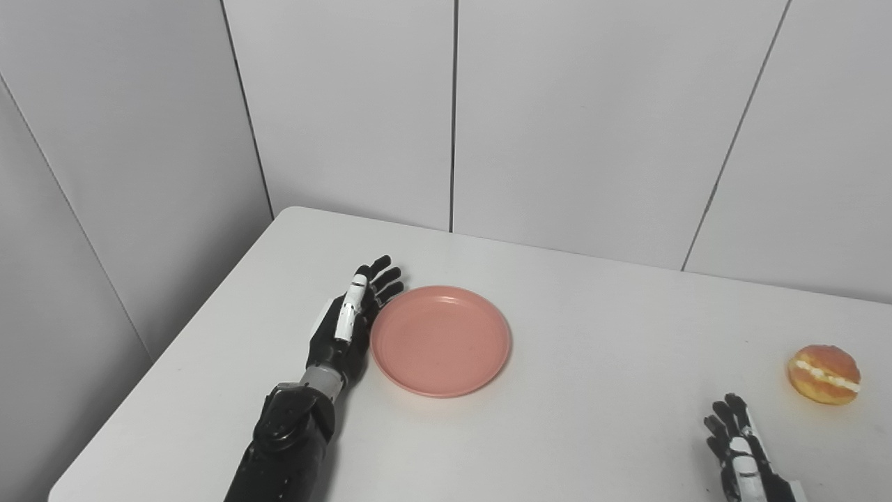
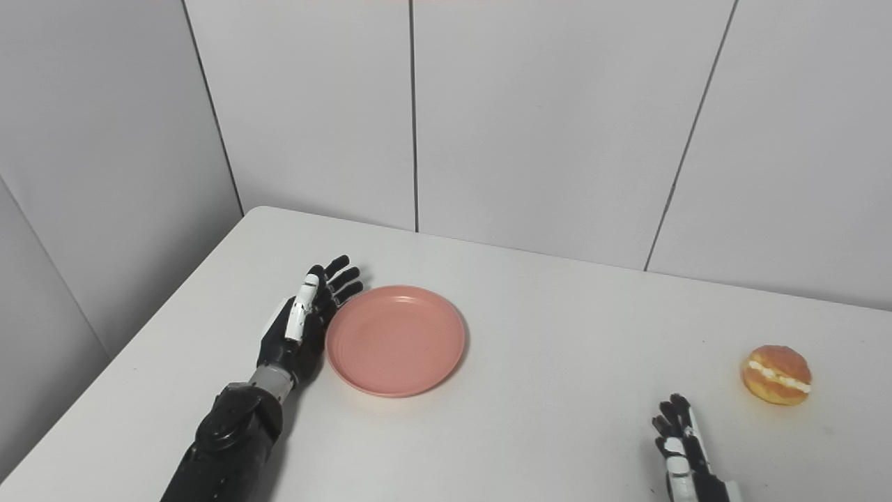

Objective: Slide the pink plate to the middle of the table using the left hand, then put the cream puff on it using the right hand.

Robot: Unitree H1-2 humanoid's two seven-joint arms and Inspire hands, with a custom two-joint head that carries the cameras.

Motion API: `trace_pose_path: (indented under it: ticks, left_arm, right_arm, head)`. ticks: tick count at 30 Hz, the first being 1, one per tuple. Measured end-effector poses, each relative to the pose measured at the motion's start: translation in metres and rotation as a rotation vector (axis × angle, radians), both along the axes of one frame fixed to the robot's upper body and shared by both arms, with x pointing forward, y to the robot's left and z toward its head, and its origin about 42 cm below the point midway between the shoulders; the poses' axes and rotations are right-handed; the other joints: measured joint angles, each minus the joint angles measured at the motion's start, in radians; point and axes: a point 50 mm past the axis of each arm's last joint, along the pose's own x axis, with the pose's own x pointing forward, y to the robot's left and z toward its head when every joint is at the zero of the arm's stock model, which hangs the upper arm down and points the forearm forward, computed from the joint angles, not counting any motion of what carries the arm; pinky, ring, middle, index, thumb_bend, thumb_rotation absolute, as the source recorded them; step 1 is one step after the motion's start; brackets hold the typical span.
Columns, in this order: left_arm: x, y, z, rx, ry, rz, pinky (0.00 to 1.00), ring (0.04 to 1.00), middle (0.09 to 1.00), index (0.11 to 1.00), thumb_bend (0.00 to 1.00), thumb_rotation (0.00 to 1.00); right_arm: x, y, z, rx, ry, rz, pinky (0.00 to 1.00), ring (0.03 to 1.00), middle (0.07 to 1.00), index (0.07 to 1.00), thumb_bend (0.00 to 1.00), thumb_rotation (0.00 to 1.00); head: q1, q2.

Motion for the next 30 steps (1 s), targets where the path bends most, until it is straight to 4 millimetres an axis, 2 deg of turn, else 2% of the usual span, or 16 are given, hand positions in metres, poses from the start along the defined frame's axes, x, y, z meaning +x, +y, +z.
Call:
trace_pose_path:
  ticks: [10, 14, 17, 23, 30]
  left_arm:
    - [-0.017, -0.027, 0.001, -0.004, 0.011, -0.089, 0.9, 0.896, 0.901, 0.881, 0.39, 1.0]
    - [-0.025, -0.044, 0.002, -0.022, 0.025, -0.13, 0.91, 0.893, 0.904, 0.889, 0.39, 1.0]
    - [-0.031, -0.058, 0.002, -0.044, 0.032, -0.155, 0.9, 0.894, 0.902, 0.888, 0.39, 1.0]
    - [-0.047, -0.081, 0.006, -0.061, 0.062, -0.216, 0.9, 0.897, 0.901, 0.887, 0.39, 1.0]
    - [-0.06, -0.094, 0.006, -0.079, 0.068, -0.249, 0.92, 0.905, 0.911, 0.895, 0.42, 1.0]
  right_arm:
    - [0.0, 0.004, 0.0, 0.007, -0.002, 0.004, 0.98, 0.969, 0.98, 0.987, 0.34, 0.94]
    - [0.0, 0.006, 0.001, 0.01, -0.004, 0.008, 0.97, 0.968, 0.982, 0.991, 0.33, 0.94]
    - [0.0, 0.009, 0.002, 0.011, -0.007, 0.013, 0.96, 0.964, 0.979, 0.988, 0.33, 0.94]
    - [-0.001, 0.012, 0.003, 0.013, -0.009, 0.016, 0.95, 0.962, 0.981, 0.99, 0.33, 0.94]
    - [-0.001, 0.015, 0.003, 0.014, -0.01, 0.027, 0.96, 0.972, 0.99, 0.998, 0.34, 0.97]
  head:
    - [-0.04, 0.028]
    - [-0.041, 0.031]
    - [-0.061, 0.052]
    - [-0.077, 0.064]
    - [-0.11, 0.089]
